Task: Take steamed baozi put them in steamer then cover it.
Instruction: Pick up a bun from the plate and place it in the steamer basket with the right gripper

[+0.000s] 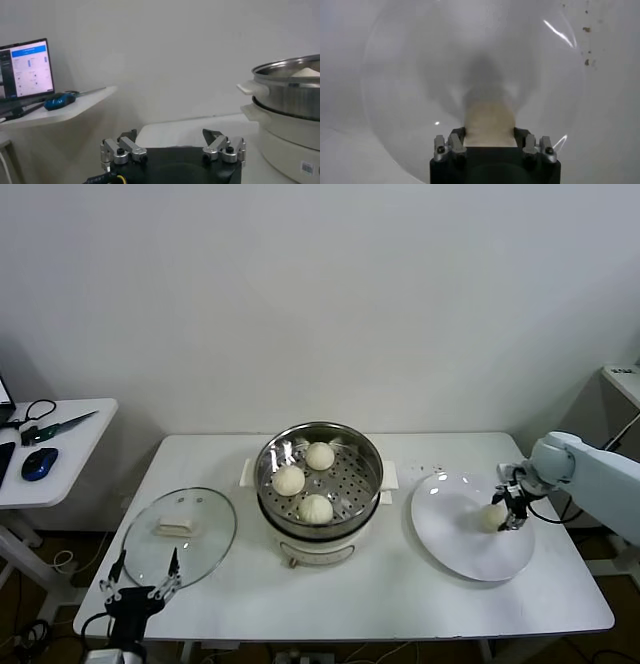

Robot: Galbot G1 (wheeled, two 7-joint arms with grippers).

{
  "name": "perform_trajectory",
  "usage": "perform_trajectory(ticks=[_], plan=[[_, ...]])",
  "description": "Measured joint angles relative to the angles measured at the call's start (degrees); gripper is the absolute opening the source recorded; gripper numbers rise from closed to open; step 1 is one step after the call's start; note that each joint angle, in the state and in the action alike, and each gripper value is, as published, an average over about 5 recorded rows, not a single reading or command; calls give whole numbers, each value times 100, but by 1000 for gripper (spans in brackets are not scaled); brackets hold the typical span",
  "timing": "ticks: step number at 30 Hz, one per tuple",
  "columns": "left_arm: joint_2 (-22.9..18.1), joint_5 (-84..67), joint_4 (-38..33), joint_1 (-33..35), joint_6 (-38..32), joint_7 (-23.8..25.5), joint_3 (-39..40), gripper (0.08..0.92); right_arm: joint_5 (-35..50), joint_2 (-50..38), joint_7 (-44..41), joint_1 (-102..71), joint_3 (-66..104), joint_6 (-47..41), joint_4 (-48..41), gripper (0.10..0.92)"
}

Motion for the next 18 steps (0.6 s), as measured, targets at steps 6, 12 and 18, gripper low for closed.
perform_trajectory(ticks=[6,12,18], plan=[[21,16,1,-48,11,4,35,823,910,84,-56,1518,-1260,-176,723,656],[40,2,-5,-68,30,2,82,823,2097,453,54,3318,-2285,-543,1654,656],[48,4,-70,-68,63,2,104,823,3101,955,375,4231,-2565,-1055,2403,656]])
